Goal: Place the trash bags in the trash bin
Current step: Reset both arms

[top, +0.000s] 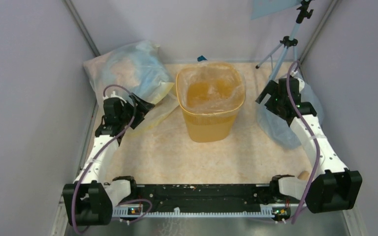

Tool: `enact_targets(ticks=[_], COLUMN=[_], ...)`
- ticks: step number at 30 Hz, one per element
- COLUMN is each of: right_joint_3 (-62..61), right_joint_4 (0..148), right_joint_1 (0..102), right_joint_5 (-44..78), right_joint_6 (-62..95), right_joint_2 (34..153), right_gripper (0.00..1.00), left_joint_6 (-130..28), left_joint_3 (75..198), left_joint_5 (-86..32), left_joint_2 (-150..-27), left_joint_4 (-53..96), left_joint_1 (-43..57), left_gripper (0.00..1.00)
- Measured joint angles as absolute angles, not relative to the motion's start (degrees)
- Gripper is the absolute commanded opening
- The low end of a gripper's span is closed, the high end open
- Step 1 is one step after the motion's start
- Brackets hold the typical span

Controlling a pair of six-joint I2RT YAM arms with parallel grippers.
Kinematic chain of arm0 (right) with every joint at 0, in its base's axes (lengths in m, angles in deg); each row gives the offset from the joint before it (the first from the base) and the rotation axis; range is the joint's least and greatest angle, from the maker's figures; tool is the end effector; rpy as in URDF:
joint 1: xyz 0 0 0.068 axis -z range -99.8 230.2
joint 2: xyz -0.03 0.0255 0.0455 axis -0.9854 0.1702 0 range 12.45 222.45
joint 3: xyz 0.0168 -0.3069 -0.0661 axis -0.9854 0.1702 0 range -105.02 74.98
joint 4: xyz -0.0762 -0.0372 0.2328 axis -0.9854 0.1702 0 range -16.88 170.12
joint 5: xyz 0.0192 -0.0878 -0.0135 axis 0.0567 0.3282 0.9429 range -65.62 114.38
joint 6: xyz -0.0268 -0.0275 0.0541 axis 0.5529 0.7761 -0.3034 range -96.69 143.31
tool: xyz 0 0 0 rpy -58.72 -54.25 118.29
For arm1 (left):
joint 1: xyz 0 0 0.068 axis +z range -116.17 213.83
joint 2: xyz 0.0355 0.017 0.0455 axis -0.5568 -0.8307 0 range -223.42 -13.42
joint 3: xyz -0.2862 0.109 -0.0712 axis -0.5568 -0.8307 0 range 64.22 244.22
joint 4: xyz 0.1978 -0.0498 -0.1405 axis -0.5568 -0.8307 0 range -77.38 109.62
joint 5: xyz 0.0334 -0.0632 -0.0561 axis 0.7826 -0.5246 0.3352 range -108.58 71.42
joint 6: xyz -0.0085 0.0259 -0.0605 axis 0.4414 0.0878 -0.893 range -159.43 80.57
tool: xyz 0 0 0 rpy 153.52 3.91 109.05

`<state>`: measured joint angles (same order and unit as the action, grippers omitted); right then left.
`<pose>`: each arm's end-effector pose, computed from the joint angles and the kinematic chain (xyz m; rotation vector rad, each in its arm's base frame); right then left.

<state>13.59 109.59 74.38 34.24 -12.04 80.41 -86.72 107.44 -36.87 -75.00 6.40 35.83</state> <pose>0.2323 0.0147 0.3453 0.6731 2.2140 0.1663 0.2174 -0.0089 0.3029 -0.7336 2.0716 -0.7964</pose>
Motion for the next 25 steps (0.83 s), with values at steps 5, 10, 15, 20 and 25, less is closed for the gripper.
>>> enact_targets(ticks=[5, 10, 15, 20, 25], right_joint_3=[15.4, 16.5, 19.6, 22.7, 23.0], right_joint_4=[106.0, 105.7, 105.4, 104.5, 103.5], right_joint_1=[74.5, 74.7, 74.7, 74.7, 74.7], right_joint_5=[34.2, 33.6, 32.9, 32.4, 32.0], right_joint_6=[-12.9, -13.0, -12.7, -12.4, -12.3], right_joint_2=[79.6, 80.5, 80.7, 78.6, 76.9], right_gripper=[0.99, 0.99, 0.99, 0.99, 0.98], left_joint_6=[-89.6, -89.9, -89.0, -88.1, -87.5], left_joint_3=[102.5, 101.0, 99.9, 99.1, 99.0], left_joint_5=[-35.5, -38.4, -39.7, -39.6, -39.8], left_joint_2=[-73.8, -77.3, -76.8, -73.8, -72.8], left_joint_4=[9.5, 9.7, 10.1, 10.3, 11.1], left_joint_1=[35.8, 35.8, 35.8, 35.8, 35.8], left_gripper=[0.99, 0.99, 0.99, 0.99, 0.99])
